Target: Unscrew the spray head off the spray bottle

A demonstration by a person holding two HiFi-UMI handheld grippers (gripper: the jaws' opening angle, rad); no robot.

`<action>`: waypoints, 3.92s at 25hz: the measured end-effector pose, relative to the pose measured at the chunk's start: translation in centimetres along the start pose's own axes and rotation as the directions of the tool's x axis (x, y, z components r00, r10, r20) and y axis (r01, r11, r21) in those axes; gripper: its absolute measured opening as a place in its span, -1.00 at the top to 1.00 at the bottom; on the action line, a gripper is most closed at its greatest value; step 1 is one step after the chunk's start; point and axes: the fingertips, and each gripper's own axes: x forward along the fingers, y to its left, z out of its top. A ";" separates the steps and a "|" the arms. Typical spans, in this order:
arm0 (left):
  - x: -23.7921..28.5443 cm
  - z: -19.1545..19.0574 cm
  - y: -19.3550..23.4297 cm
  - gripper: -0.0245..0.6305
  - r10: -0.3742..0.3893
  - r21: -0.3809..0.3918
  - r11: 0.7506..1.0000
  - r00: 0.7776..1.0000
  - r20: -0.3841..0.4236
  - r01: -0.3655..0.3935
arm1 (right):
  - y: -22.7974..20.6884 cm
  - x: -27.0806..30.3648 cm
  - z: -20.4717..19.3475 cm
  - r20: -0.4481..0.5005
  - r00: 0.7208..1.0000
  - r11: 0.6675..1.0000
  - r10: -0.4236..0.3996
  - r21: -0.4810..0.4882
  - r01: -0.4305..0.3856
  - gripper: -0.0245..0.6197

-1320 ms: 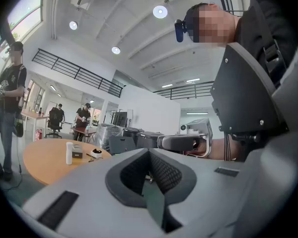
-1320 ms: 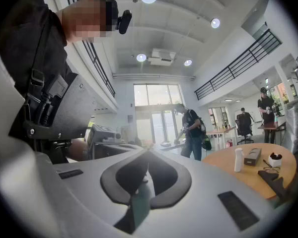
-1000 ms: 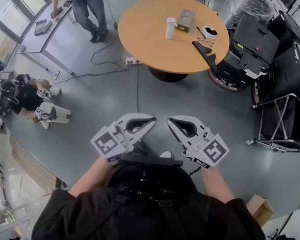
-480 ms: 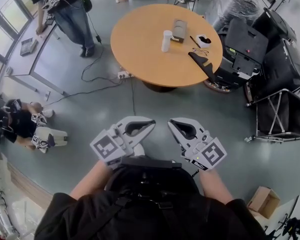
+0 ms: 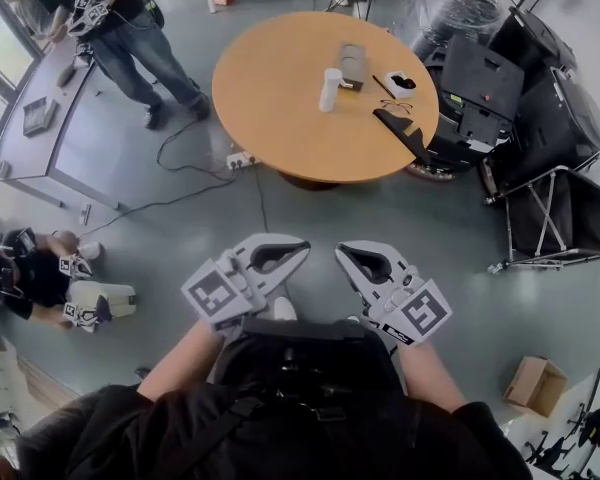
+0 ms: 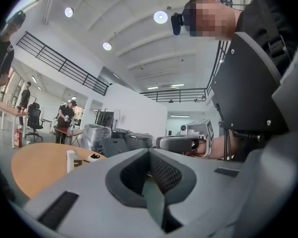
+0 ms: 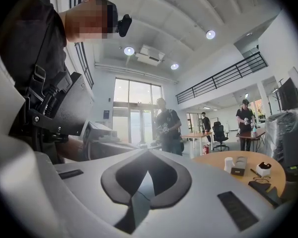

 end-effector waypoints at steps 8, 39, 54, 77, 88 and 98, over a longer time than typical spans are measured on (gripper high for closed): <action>0.5 0.6 2.5 0.89 0.002 -0.006 1.000 1.000 0.016 -0.002 | -1.6 1.2 0.5 -0.006 1.000 1.000 -0.004 -0.003 0.004 0.92; 27.8 3.2 14.6 0.89 0.249 0.052 0.967 0.968 0.013 -0.249 | -32.2 -3.3 2.0 0.034 0.976 0.977 0.214 0.002 -0.215 0.96; 30.5 3.1 18.6 0.89 0.273 0.041 0.961 0.962 0.012 -0.273 | -36.6 -1.9 1.8 0.067 0.971 0.973 0.228 0.032 -0.230 0.96; 26.3 3.9 44.8 0.89 0.113 0.086 0.990 0.994 0.007 -0.113 | -47.8 21.6 0.2 0.000 0.998 0.998 0.056 0.012 -0.056 0.95; 24.9 3.5 52.1 0.89 0.061 0.067 0.996 0.998 0.004 -0.061 | -50.7 27.7 -0.6 -0.037 0.999 1.000 -0.009 0.014 0.009 0.95; 29.5 2.1 55.1 0.89 0.089 0.045 0.995 0.996 -0.023 -0.087 | -56.4 28.1 -2.0 -0.041 0.999 0.999 0.024 0.029 -0.022 0.95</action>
